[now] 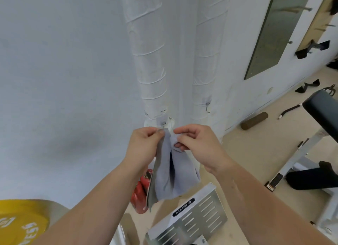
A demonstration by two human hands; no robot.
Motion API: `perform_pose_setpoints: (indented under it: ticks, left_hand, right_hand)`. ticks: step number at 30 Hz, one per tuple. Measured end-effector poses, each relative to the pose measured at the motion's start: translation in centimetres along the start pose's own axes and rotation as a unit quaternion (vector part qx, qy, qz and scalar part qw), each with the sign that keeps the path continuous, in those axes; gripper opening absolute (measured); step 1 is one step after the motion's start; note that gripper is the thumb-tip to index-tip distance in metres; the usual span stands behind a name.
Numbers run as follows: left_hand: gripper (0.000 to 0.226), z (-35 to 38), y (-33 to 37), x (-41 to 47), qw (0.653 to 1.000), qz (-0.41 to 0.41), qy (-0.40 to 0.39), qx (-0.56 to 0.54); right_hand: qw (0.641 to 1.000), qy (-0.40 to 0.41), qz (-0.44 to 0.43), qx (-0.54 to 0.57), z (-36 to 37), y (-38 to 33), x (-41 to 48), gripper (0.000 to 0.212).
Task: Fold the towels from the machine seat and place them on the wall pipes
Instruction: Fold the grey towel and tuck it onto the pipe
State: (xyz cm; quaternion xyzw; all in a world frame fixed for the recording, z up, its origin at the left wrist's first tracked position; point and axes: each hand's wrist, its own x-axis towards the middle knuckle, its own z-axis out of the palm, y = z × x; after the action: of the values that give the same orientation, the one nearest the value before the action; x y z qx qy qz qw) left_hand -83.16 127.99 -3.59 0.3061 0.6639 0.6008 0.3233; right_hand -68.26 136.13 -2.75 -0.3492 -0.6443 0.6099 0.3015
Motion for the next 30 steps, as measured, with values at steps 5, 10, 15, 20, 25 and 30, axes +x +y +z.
perform_pose_setpoints:
  ticks: [5,10,15,20,25,30]
  left_hand:
    - [0.023,0.5,-0.1,-1.0,0.997,0.037,-0.043,0.055]
    - [0.027,0.9,-0.3,-1.7,0.995,0.04,-0.062,0.067]
    - [0.028,0.8,-0.1,-1.7,0.997,0.034,-0.067,0.028]
    - [0.028,0.9,0.2,-1.9,0.993,0.01,-0.116,-0.036]
    - [0.03,1.0,-0.2,-1.9,0.989,-0.003,-0.136,-0.064]
    - [0.027,1.3,-0.5,-1.6,0.99,-0.002,-0.13,-0.05]
  right_hand:
    - [0.996,-0.025,-0.054,-0.061,0.1,0.4,-0.4,0.032]
    - [0.986,0.006,-0.12,-0.119,-0.2,0.5,0.0,0.013]
    - [0.968,0.027,-0.178,-0.176,0.1,0.4,0.3,0.011]
    - [0.963,0.029,-0.2,-0.176,-0.2,0.5,0.7,0.015]
    - [0.959,0.034,-0.205,-0.191,-0.7,0.6,1.0,0.022]
    - [0.952,0.009,-0.208,-0.223,-1.2,0.9,1.2,0.02]
